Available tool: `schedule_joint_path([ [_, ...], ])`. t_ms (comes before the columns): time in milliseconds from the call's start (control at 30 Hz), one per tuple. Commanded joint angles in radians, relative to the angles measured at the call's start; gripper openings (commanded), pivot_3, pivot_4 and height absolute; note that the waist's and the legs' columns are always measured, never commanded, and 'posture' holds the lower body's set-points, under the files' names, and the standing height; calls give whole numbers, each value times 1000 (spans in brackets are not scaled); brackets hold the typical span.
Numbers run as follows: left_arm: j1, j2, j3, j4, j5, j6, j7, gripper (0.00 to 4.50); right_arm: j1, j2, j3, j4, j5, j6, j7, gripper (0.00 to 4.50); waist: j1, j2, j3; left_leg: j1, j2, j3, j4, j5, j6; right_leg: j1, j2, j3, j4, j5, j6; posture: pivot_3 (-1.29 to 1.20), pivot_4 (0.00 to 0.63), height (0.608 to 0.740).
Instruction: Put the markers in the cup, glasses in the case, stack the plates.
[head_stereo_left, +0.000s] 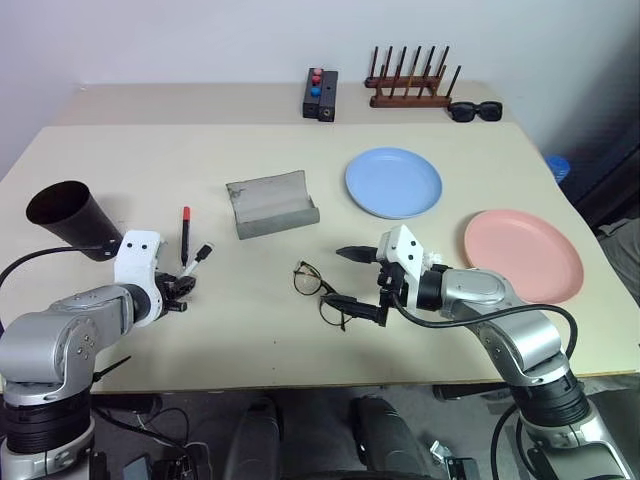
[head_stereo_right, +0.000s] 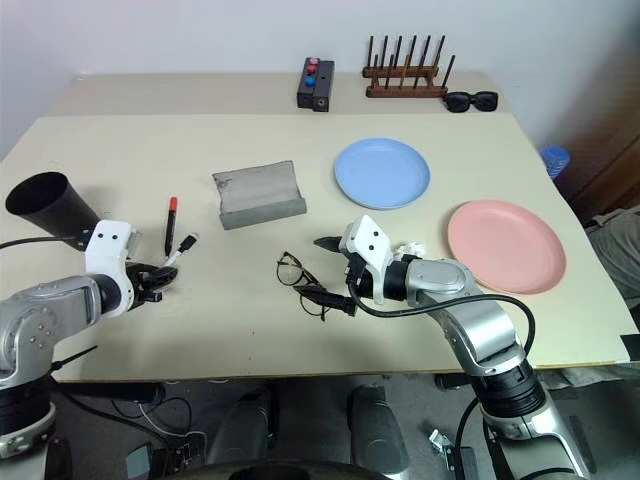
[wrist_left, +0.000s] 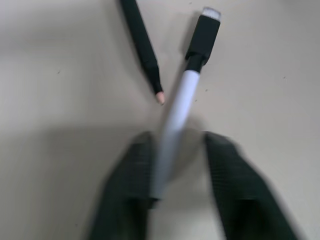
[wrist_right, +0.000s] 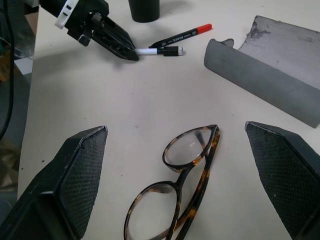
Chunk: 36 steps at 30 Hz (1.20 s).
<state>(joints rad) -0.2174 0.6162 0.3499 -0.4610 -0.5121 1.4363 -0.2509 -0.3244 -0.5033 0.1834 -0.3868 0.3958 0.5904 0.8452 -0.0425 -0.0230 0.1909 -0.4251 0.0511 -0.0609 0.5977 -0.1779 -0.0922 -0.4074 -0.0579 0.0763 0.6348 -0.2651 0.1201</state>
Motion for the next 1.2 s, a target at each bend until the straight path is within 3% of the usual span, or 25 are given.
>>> schedule_joint_path([
  [33, 14, 7, -3, -17, -12, 23, -27, 51, -20, 13, 5, -19, 3, -27, -4, 4500, 0, 0, 0, 0, 0, 0, 0, 0, 0, 0, 0, 0, 0, 0, 0, 0, 150, 740],
  [167, 39, 23, -14, -66, -25, 20, -55, 51, -35, 24, 16, -2, 0, -38, 0, 4500, -1, 0, 0, 0, 0, 0, 0, 0, 0, 0, 0, 0, 0, 0, 0, 0, 150, 740],
  [300, 67, 20, -29, -109, -5, -101, -82, 51, -50, 27, 26, 14, -6, -54, 2, 4500, 0, 0, 0, 0, 0, 0, 0, 0, 0, 0, 0, 0, 0, 0, 0, 0, 150, 740],
  [433, 42, -74, 24, -112, 117, -551, -29, 51, -84, 52, 20, 50, -19, -81, -17, 4500, 3, 0, 0, 0, 0, 0, 0, 0, 0, 0, -1, 0, -1, 0, -1, 0, 150, 740],
  [567, -97, -179, 176, -33, 79, -676, 79, 51, -112, 76, 21, 79, -32, -105, -26, 4500, 7, -1, 0, 0, 0, 0, 0, 0, 0, 0, -1, -1, -1, 1, -1, 0, 150, 740],
  [667, -202, -151, 240, 62, 178, -788, 203, 51, -152, 113, 22, 100, -29, -121, -37, 4500, -2, -1, 0, 0, 0, 0, 0, 0, 0, 0, 0, 0, -1, 1, 0, 0, 150, 740],
  [1000, -290, -120, 237, 354, 361, -1114, 379, 51, -317, 346, 18, 159, 34, -130, -104, 4500, 5, -2, -1, -1, 0, 0, -1, 0, 0, 0, 1, -1, -1, 3, 5, 0, 150, 740],
  [1200, -284, -137, 209, 449, 382, -1212, 400, 51, -332, 392, 34, 160, 39, -134, -99, 4500, 5, -2, -1, -1, 0, 0, -1, 1, -1, 0, 1, -1, -1, 3, 5, 0, 150, 740],
])
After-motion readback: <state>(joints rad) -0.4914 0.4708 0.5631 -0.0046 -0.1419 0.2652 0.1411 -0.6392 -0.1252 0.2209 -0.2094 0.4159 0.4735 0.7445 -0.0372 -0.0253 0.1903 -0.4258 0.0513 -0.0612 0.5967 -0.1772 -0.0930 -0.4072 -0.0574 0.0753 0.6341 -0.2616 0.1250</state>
